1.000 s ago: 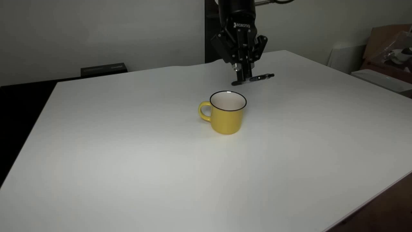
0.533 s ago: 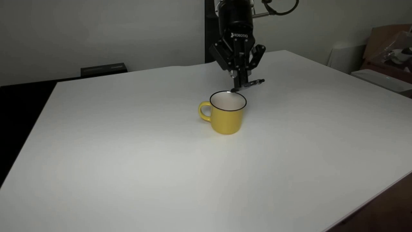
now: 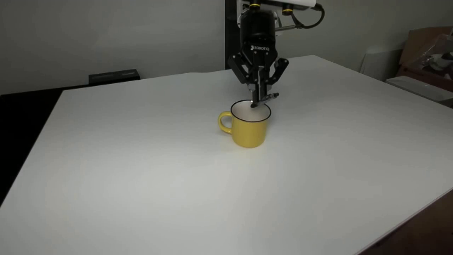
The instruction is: Get the pen from the table and put it inside the cup
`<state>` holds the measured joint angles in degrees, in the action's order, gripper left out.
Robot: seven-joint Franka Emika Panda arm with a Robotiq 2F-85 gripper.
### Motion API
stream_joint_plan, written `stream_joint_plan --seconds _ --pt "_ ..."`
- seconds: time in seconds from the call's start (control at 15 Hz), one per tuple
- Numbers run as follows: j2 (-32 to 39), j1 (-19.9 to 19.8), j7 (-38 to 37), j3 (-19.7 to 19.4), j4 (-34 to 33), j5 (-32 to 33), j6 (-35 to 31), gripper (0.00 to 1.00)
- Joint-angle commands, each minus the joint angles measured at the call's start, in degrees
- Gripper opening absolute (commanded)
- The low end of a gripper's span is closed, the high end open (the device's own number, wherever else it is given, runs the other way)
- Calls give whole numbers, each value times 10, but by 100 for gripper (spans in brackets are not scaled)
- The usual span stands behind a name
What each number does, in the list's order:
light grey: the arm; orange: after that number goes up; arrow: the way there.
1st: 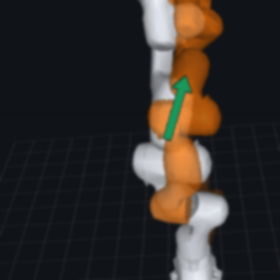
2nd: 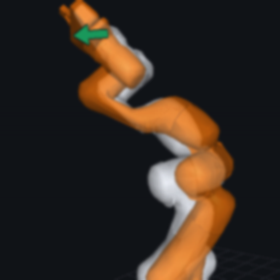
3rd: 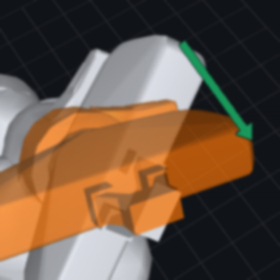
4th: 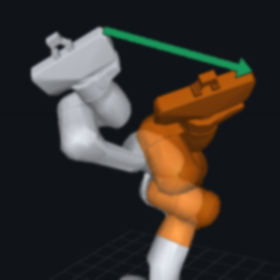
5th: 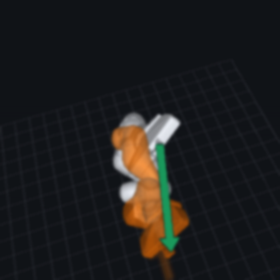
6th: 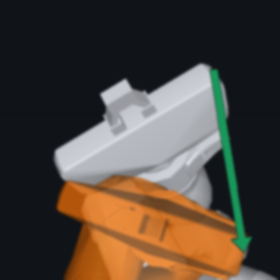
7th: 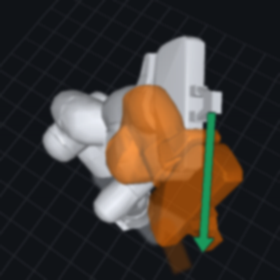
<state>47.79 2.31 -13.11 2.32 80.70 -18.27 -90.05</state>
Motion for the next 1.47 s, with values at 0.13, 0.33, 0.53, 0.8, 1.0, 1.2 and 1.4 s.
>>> stream_joint_plan --seconds 0.13,0.33,0.53,0.8,1.0,1.2,1.4 --pt "37 -12 -35 -5 -43 -26 16 3" --pt "49 -18 -42 -7 -49 -38 14 3" --pt "59 -29 -42 -4 -53 -56 15 38" --pt "56 -36 -31 -1 -51 -77 4 58" --pt "37 -31 -31 -5 -42 -73 -15 79" --pt "3 -22 -30 -12 -24 -58 -46 98" --pt "-53 -2 -27 -24 8 -16 -105 100"
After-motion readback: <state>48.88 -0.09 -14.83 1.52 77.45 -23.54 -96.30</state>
